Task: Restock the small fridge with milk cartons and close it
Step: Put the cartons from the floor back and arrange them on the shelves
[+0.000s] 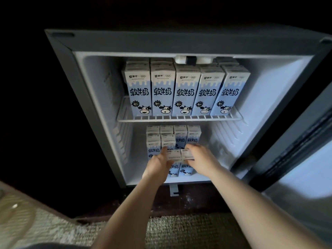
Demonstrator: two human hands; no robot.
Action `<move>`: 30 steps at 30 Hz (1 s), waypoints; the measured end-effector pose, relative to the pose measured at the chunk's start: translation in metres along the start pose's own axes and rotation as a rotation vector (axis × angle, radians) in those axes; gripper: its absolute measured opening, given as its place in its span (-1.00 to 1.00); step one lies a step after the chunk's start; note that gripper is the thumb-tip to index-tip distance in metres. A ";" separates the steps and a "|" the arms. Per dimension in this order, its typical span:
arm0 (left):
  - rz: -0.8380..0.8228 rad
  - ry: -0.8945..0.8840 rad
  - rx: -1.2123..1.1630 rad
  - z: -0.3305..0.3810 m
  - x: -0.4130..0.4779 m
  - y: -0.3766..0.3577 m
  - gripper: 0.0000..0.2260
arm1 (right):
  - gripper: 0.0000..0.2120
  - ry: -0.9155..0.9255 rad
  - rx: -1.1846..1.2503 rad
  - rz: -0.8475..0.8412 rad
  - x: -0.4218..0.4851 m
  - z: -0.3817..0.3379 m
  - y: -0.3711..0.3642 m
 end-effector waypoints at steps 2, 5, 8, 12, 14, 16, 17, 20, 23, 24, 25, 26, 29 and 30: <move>-0.008 0.074 -0.047 -0.007 0.000 -0.005 -0.62 | -0.44 -0.143 0.181 0.057 -0.008 0.008 -0.004; -0.050 0.120 -0.034 -0.012 -0.003 -0.015 -0.74 | -0.45 -0.292 0.331 0.060 -0.019 0.016 -0.016; -0.065 0.143 -0.033 -0.013 -0.004 -0.025 -0.74 | -0.60 -0.310 0.307 0.062 -0.021 0.018 -0.022; -0.044 0.152 -0.054 -0.009 0.001 -0.032 -0.73 | -0.68 -0.333 0.323 0.109 -0.019 0.024 -0.022; -0.042 0.143 -0.076 -0.005 0.004 -0.036 -0.73 | -0.70 -0.343 0.326 0.154 -0.018 0.030 -0.019; -0.032 0.152 -0.102 0.001 0.006 -0.041 -0.73 | -0.71 -0.337 0.330 0.196 -0.017 0.036 -0.017; -0.020 0.160 -0.125 0.003 0.007 -0.045 -0.73 | -0.71 -0.339 0.333 0.209 -0.017 0.039 -0.016; 0.019 0.190 -0.203 0.005 0.012 -0.056 -0.73 | -0.68 -0.359 0.320 0.235 -0.013 0.047 -0.019; 0.059 0.223 -0.226 0.006 0.017 -0.065 -0.74 | -0.68 -0.376 0.299 0.261 -0.009 0.051 -0.022; 0.074 0.233 -0.230 0.005 0.019 -0.067 -0.74 | -0.68 -0.384 0.293 0.265 -0.007 0.053 -0.024; 0.085 0.245 -0.228 0.005 0.020 -0.069 -0.74 | -0.68 -0.400 0.290 0.265 -0.006 0.055 -0.027; 0.096 0.253 -0.224 0.005 0.021 -0.070 -0.74 | -0.67 -0.416 0.289 0.264 -0.004 0.057 -0.030; 0.137 0.279 -0.235 0.003 0.023 -0.074 -0.74 | -0.61 -0.460 0.306 0.263 0.000 0.061 -0.040; 0.155 0.292 -0.244 0.003 0.024 -0.074 -0.74 | -0.59 -0.467 0.314 0.266 0.002 0.062 -0.042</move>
Point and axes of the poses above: each hand's wrist, its own x-axis towards the middle knuckle, its own y-axis out of the back of the hand, z = x × y, the point moved 3 cm from there along x, towards the middle knuckle, and after that the axes turned 11 degrees about z, right-handed, at the moved point
